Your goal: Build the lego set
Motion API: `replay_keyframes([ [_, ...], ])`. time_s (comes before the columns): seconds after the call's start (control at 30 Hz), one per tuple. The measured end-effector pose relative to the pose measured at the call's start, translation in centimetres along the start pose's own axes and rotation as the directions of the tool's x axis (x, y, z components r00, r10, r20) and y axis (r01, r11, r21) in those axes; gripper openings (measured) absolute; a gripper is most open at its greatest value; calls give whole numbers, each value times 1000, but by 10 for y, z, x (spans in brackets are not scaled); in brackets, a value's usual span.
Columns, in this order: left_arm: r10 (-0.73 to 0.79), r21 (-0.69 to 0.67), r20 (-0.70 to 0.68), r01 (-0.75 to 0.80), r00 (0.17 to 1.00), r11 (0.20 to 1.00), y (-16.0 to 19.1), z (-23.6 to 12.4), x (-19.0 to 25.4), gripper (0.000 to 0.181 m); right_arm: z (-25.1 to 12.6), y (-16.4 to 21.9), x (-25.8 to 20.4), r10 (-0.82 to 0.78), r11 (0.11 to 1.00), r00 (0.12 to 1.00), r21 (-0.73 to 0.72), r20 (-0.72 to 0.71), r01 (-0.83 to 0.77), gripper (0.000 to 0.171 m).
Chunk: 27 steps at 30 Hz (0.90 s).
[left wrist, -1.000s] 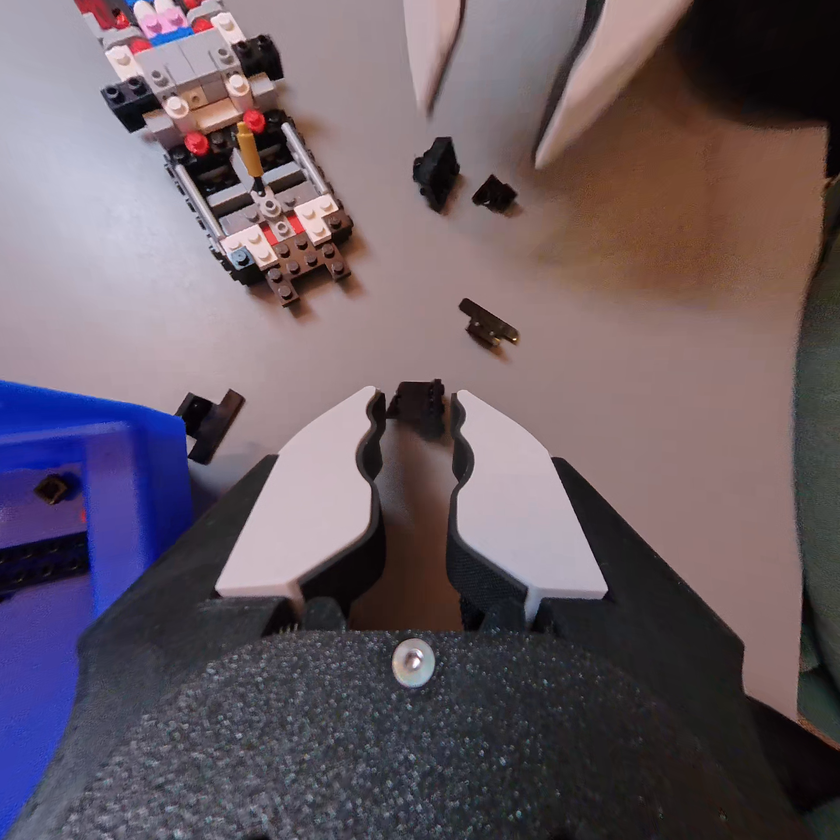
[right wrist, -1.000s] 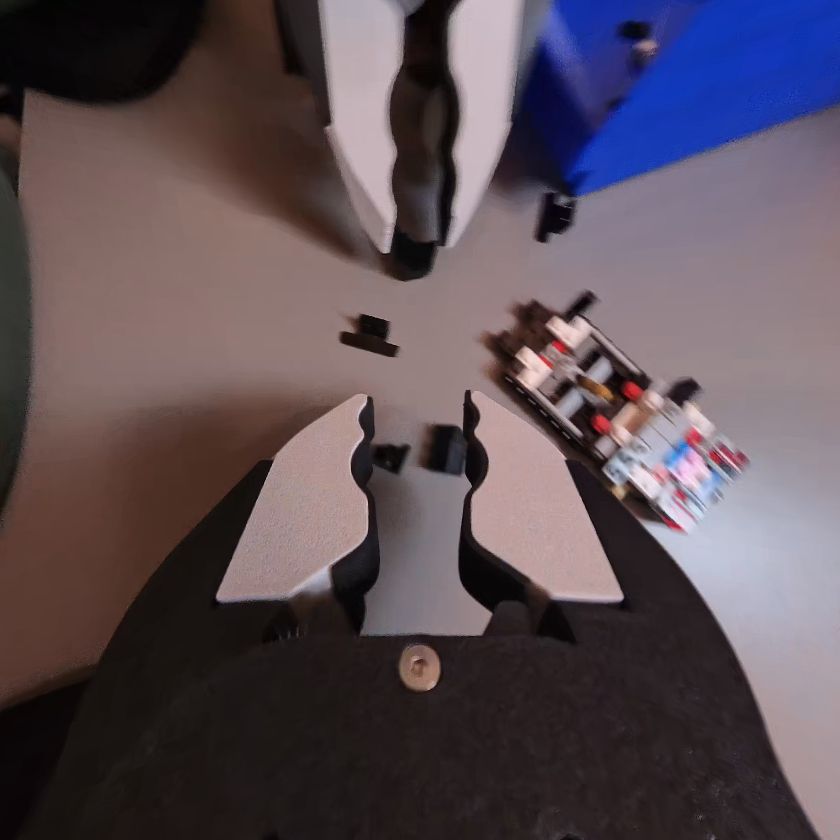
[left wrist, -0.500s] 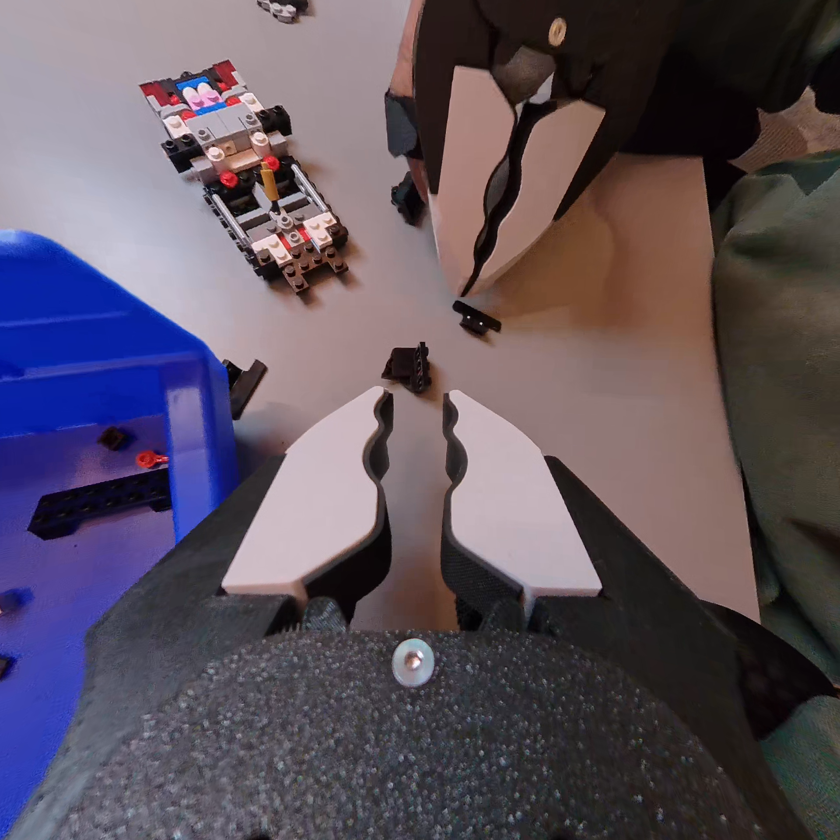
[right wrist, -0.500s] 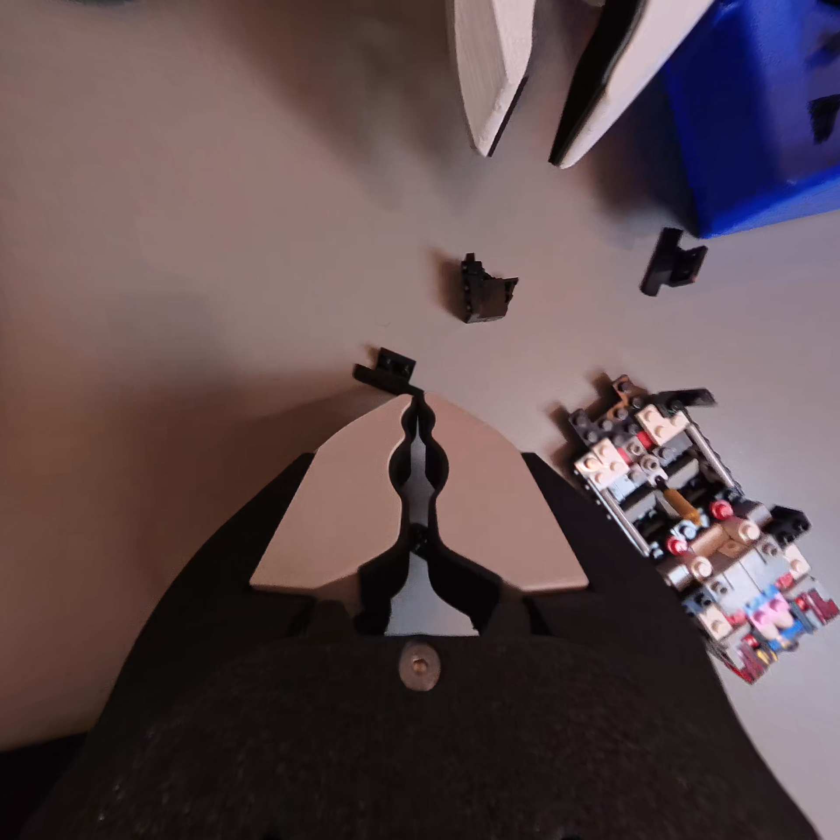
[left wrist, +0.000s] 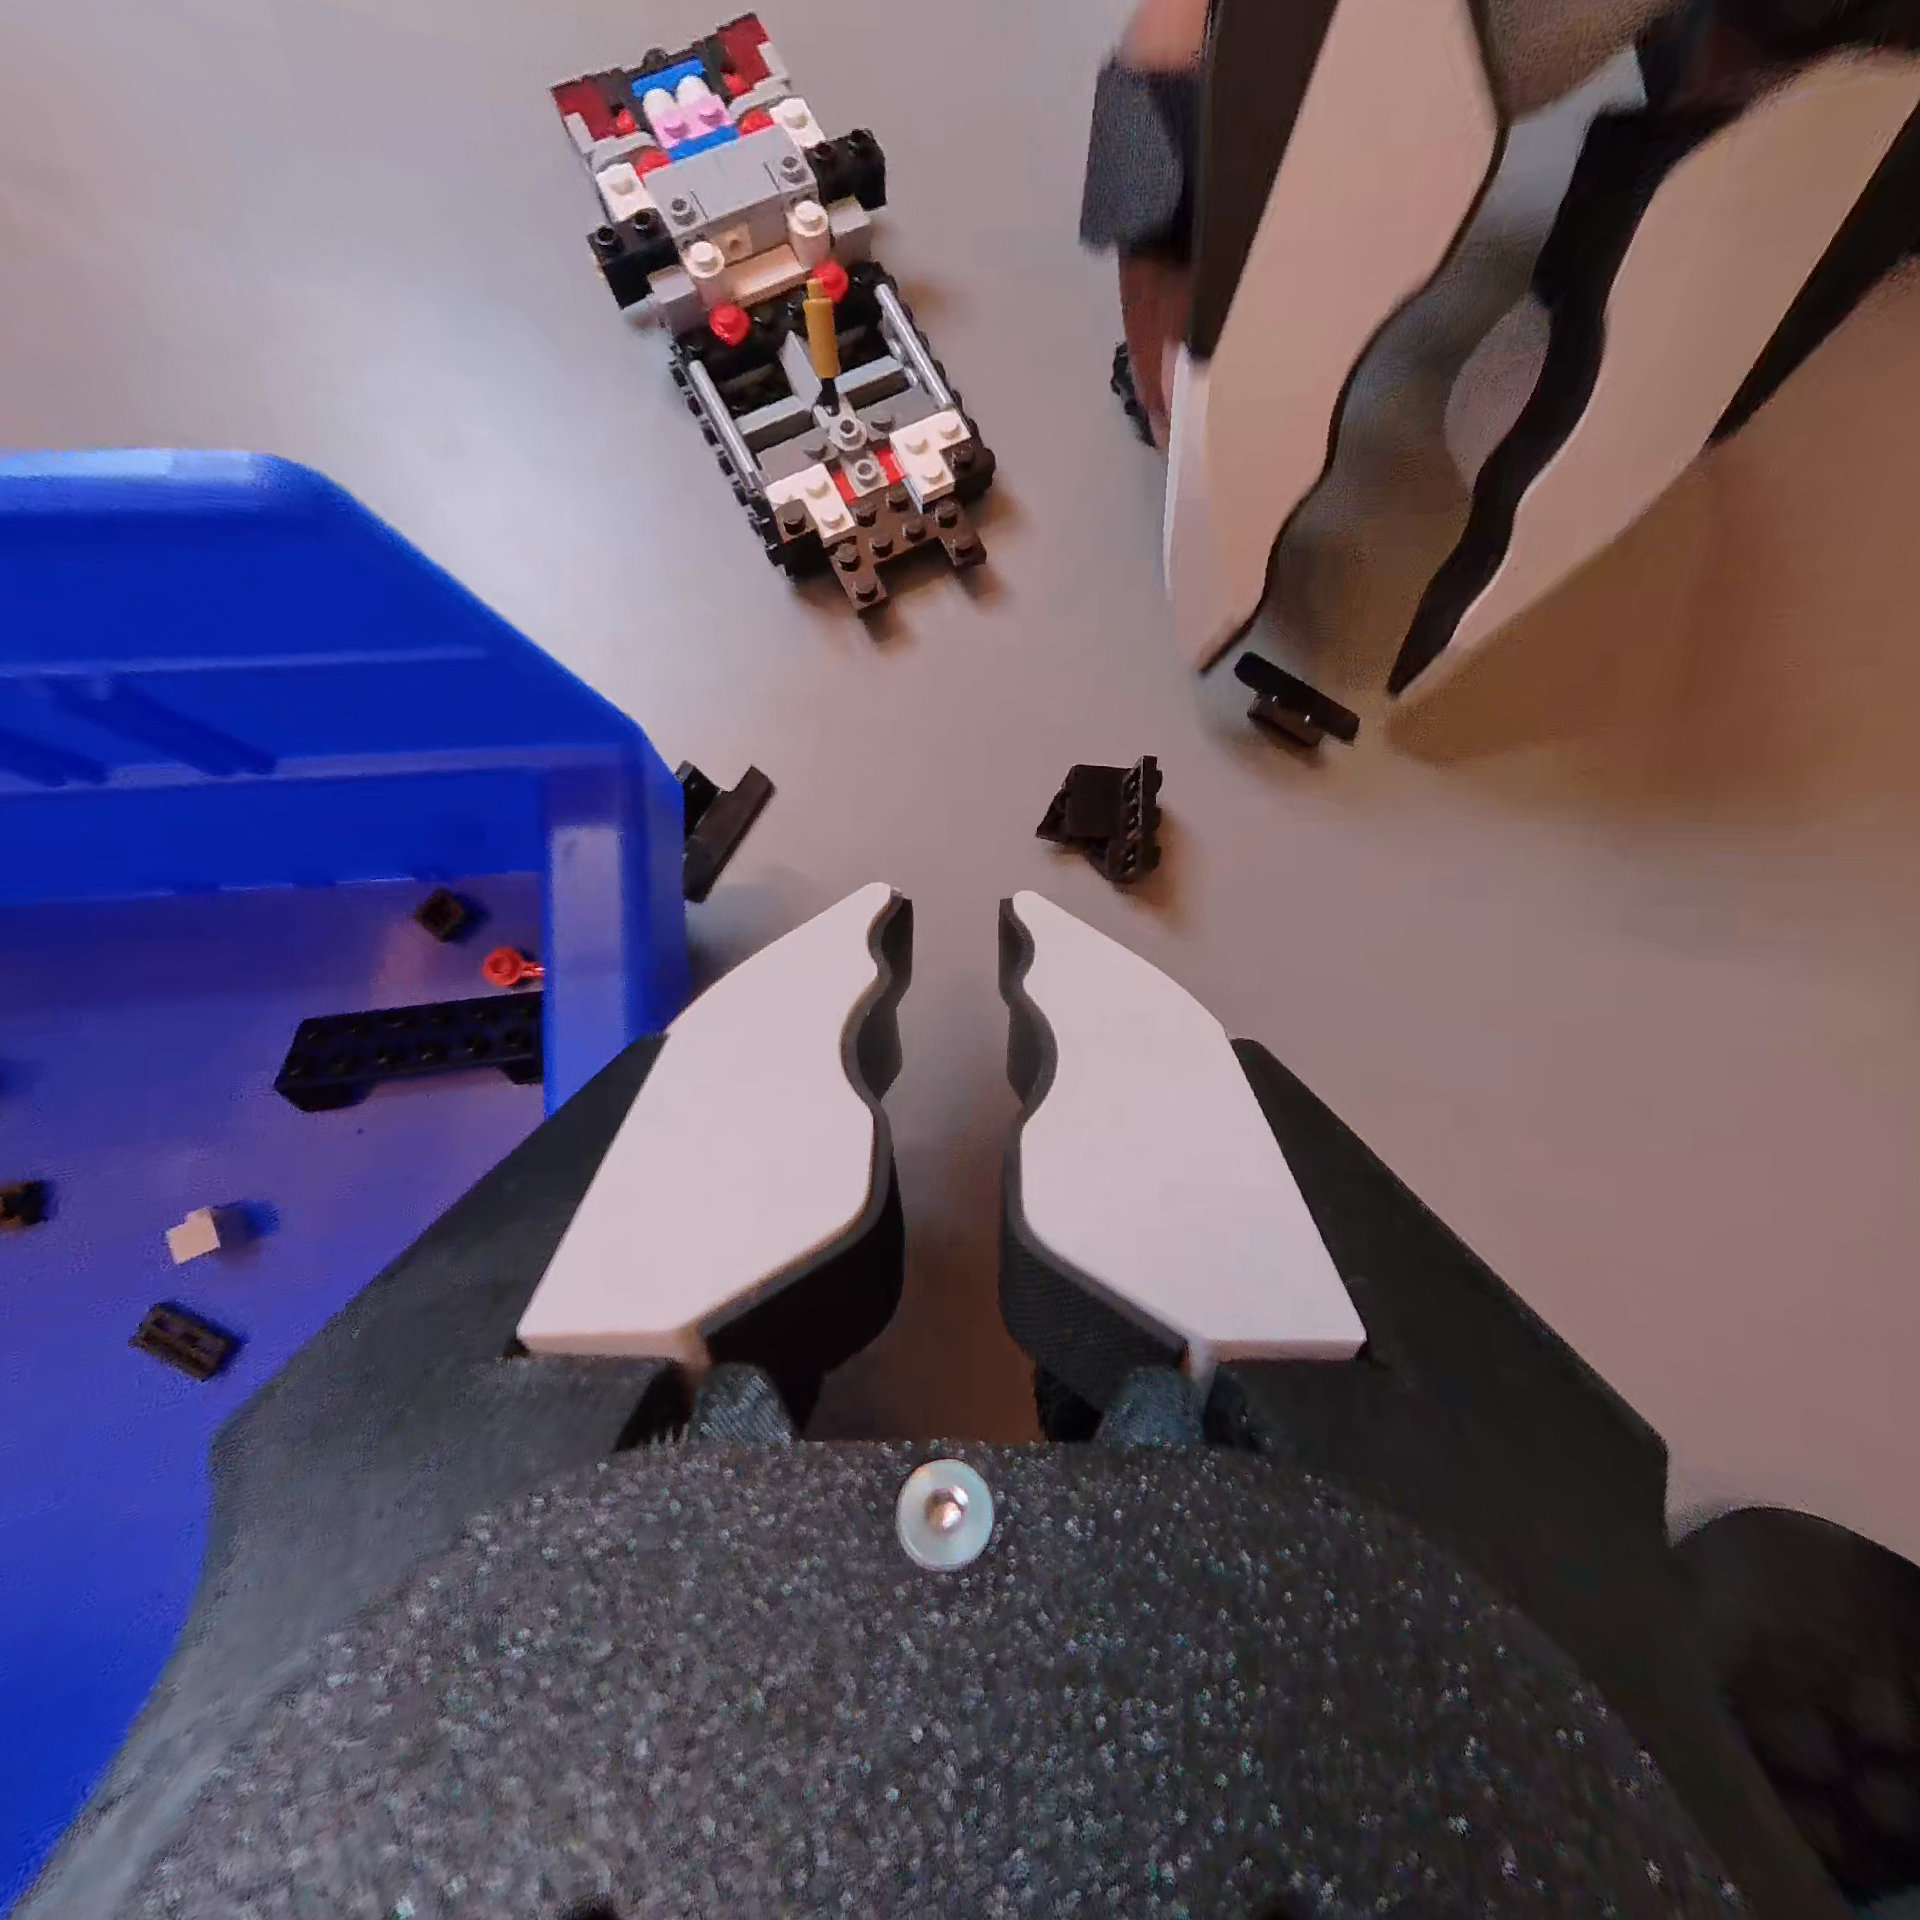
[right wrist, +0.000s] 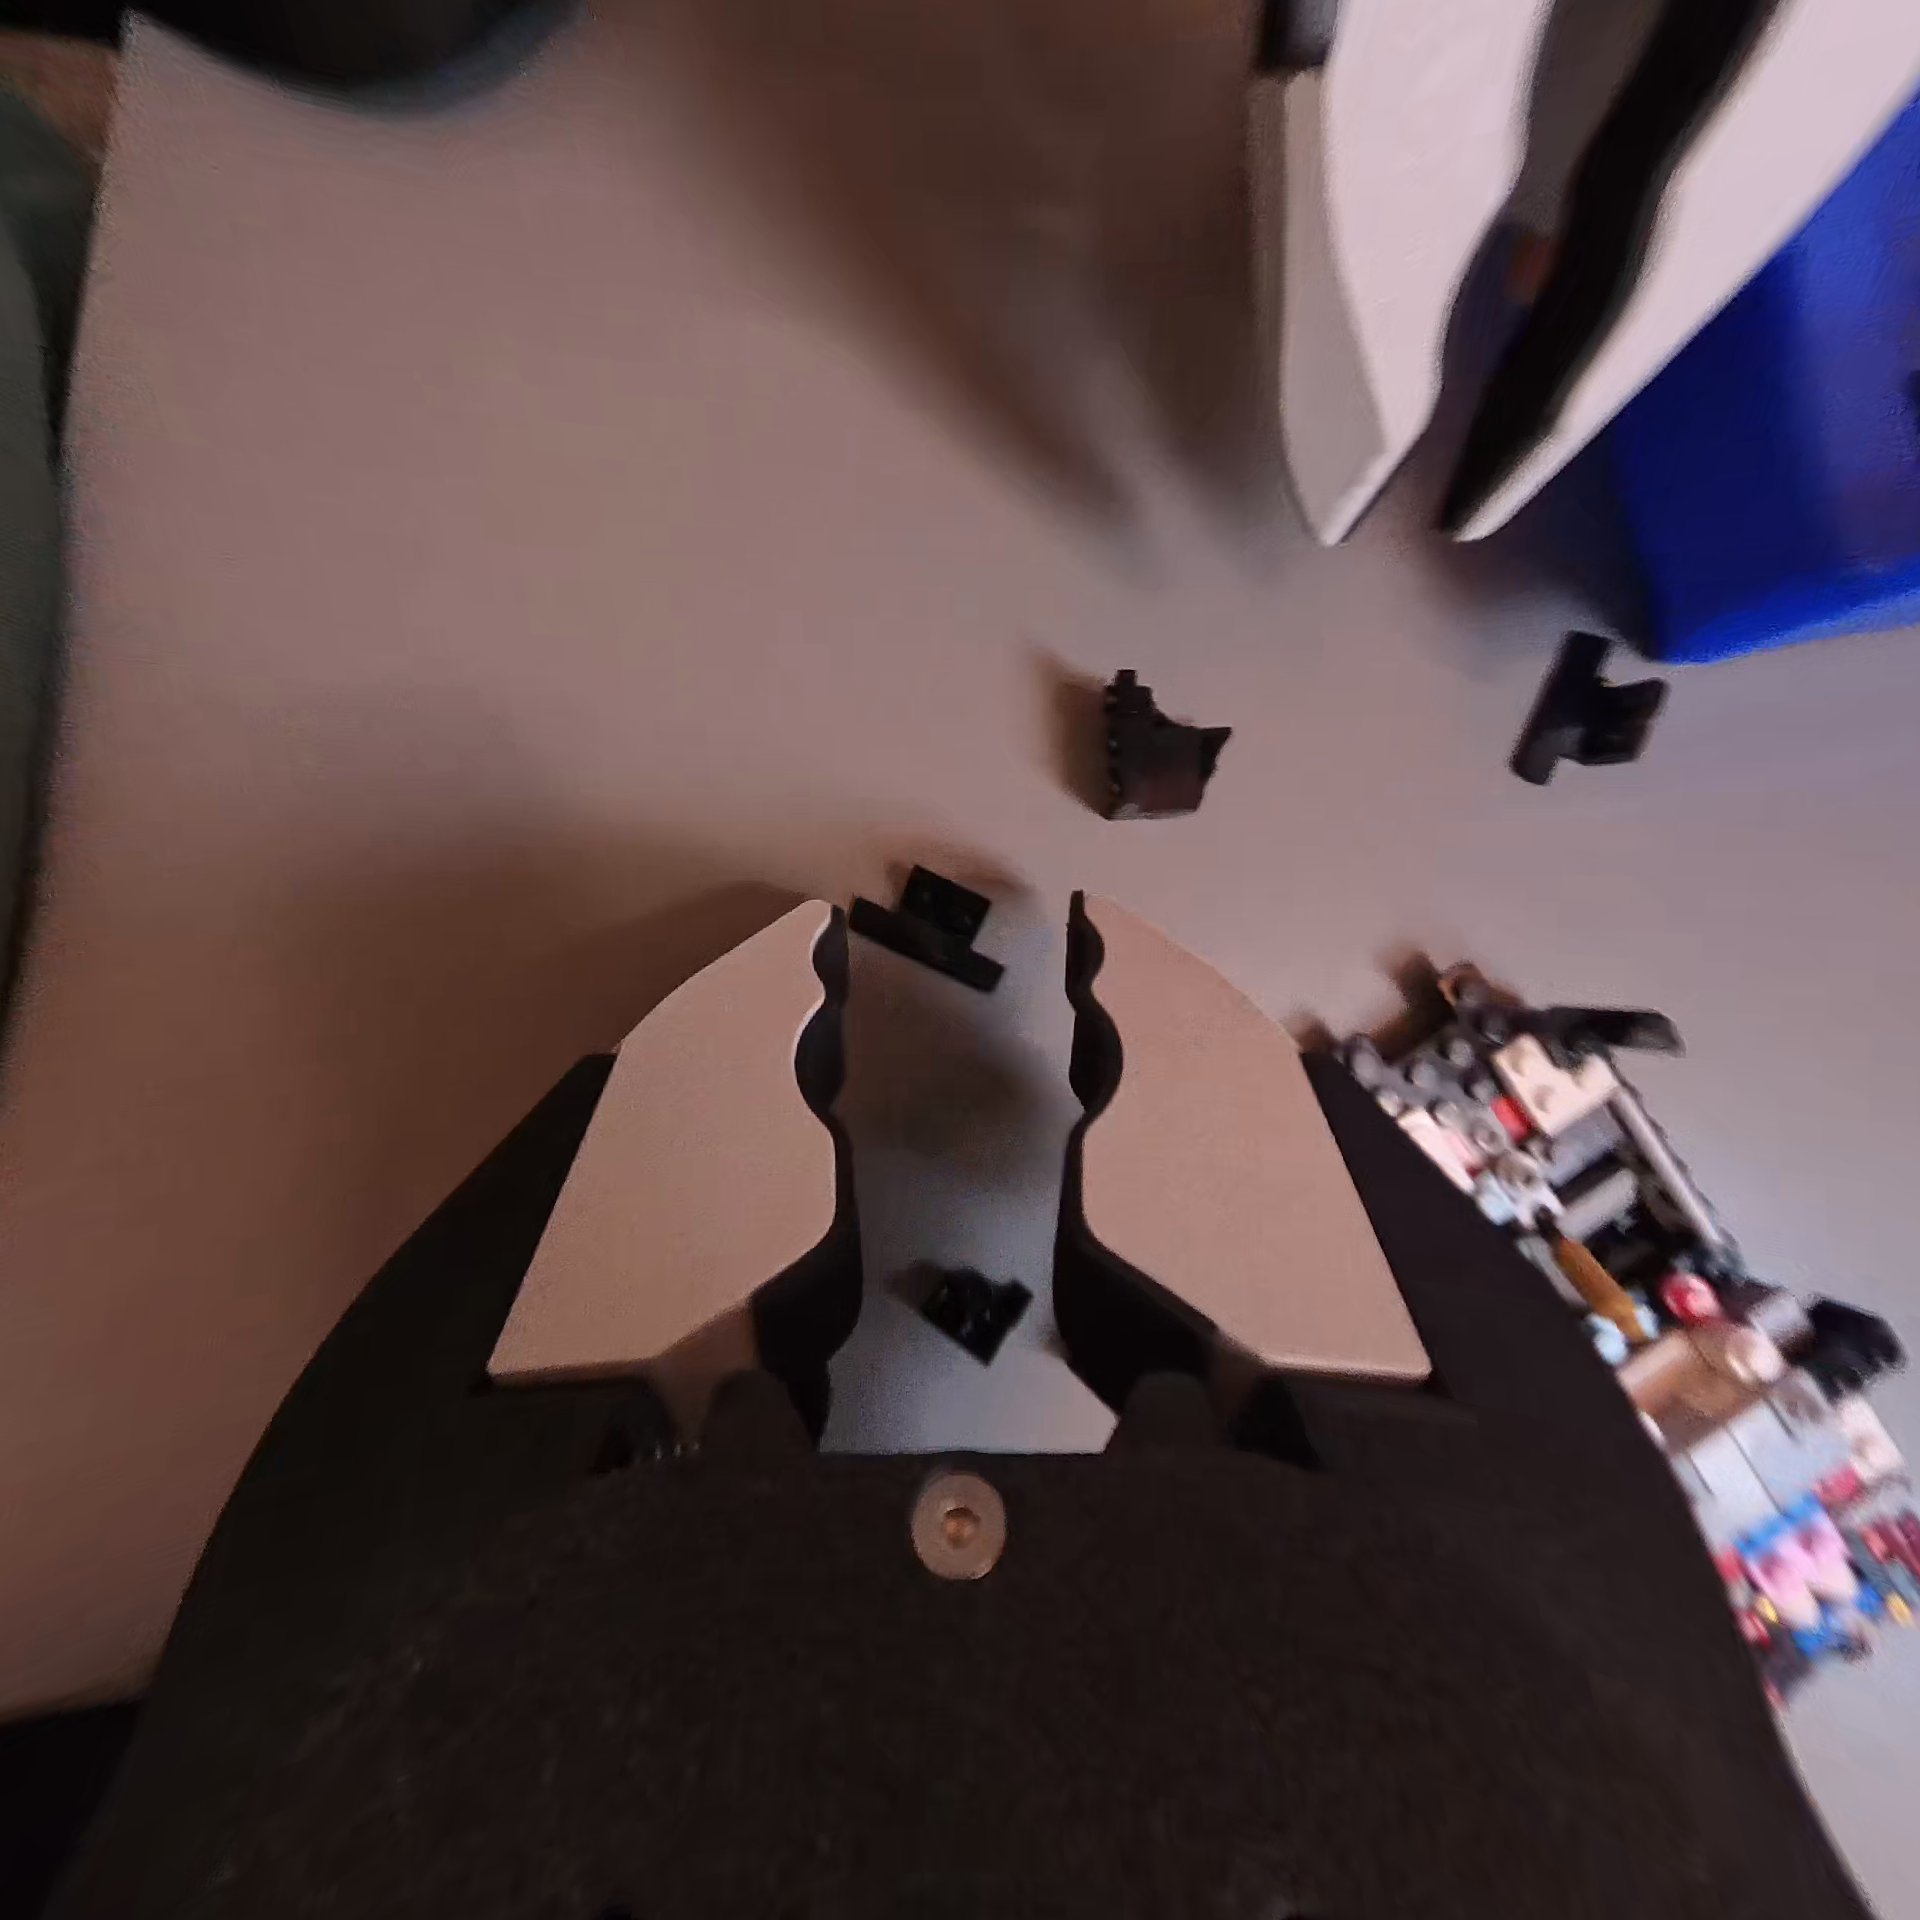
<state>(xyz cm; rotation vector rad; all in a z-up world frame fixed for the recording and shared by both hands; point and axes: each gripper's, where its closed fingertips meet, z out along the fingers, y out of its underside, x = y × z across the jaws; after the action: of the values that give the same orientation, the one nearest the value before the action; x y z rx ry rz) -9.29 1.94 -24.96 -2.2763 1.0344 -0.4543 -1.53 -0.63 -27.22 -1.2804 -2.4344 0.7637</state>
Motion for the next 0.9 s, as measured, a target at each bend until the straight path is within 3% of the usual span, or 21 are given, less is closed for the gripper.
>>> replay_keyframes([
  [0.13,8,45,-14,-7,1000,999,-6,-4,3,16,8,5,-9,-14,997,999,-75,49,18,9],
  [0.2,34,86,-31,-31,999,996,-13,-4,8,14,-12,3,-5,2,1000,999,-13,37,-1,8],
  [0.27,56,111,-25,-53,998,992,-18,-3,9,14,-48,7,20,87,994,994,71,-64,-82,9],
  [0.33,64,113,-8,-63,998,992,-20,-1,8,14,-90,35,56,207,977,951,89,-230,-192,9],
  [0.4,68,106,8,-68,998,992,-20,3,5,14,-121,86,87,329,941,867,58,-375,-332,9],
  [0.53,71,98,16,-72,997,993,-20,9,4,14,-134,167,114,510,841,736,78,-445,-535,10],
  [0.6,75,99,13,-76,997,992,-20,10,5,14,-135,183,116,531,824,715,79,-454,-561,27],
  [0.67,82,102,11,-83,997,991,-20,10,6,14,-142,185,121,525,829,702,104,-481,-549,39],
  [0.77,80,108,15,-81,997,991,-21,8,5,14,-158,168,128,525,843,685,199,-506,-499,43],
  [0.9,75,100,18,-76,997,992,-18,3,3,14,-164,105,128,528,845,719,365,-453,-391,41],
])
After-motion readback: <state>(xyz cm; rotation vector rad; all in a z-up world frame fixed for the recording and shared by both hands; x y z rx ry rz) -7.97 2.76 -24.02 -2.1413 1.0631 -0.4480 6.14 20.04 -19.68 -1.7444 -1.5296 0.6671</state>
